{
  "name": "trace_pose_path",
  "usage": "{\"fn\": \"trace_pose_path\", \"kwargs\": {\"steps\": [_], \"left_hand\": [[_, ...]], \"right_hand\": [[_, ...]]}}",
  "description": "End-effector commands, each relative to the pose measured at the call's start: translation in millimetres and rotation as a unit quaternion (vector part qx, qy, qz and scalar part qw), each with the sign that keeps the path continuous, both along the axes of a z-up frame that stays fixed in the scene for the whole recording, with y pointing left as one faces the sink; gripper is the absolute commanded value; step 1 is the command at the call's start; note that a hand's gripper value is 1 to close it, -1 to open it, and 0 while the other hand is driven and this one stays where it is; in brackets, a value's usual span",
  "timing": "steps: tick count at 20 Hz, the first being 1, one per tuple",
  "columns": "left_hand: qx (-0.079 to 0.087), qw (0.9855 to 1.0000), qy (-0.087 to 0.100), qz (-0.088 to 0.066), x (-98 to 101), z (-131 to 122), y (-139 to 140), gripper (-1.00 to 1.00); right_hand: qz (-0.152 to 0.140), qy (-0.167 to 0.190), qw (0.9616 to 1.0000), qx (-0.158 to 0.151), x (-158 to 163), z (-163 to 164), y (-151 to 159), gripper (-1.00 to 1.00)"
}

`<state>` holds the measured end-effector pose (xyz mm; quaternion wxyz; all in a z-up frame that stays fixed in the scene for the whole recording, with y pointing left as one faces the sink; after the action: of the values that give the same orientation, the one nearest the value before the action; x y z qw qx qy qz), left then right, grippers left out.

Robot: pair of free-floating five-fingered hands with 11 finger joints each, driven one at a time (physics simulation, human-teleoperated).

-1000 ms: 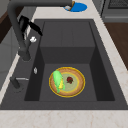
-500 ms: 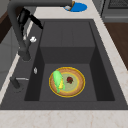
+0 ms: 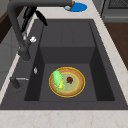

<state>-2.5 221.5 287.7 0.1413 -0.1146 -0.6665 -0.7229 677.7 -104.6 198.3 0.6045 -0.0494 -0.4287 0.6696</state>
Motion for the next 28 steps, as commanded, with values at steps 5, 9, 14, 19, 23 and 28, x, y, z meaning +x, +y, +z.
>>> {"fn": "trace_pose_path", "kwargs": {"steps": [5,9,14,19,23,28], "left_hand": [[0.000,1.0000,0.000,0.000,0.0,0,0,0.00],[0.000,1.0000,0.000,0.000,0.0,0,0,0.00],[0.000,1.0000,0.000,0.000,0.0,0,0,0.00],[0.000,1.0000,0.000,0.000,0.0,0,0,0.00],[0.000,1.0000,0.000,0.000,0.0,0,0,0.00],[0.000,1.0000,0.000,0.000,0.0,0,0,0.00]], "right_hand": [[-0.046,-0.033,0.9974,-0.045,-31,-4,-5,-1.00],[-0.062,-0.042,0.9942,-0.077,-50,-6,-8,-1.00],[-0.083,-0.055,0.9890,-0.110,-71,-7,-13,-1.00],[-0.099,-0.061,0.9824,-0.146,-81,-10,-12,-1.00],[-0.111,-0.056,0.9788,-0.163,-86,-11,-12,-1.00],[-0.122,-0.061,0.9733,-0.185,-101,-11,-12,-1.00]]}}
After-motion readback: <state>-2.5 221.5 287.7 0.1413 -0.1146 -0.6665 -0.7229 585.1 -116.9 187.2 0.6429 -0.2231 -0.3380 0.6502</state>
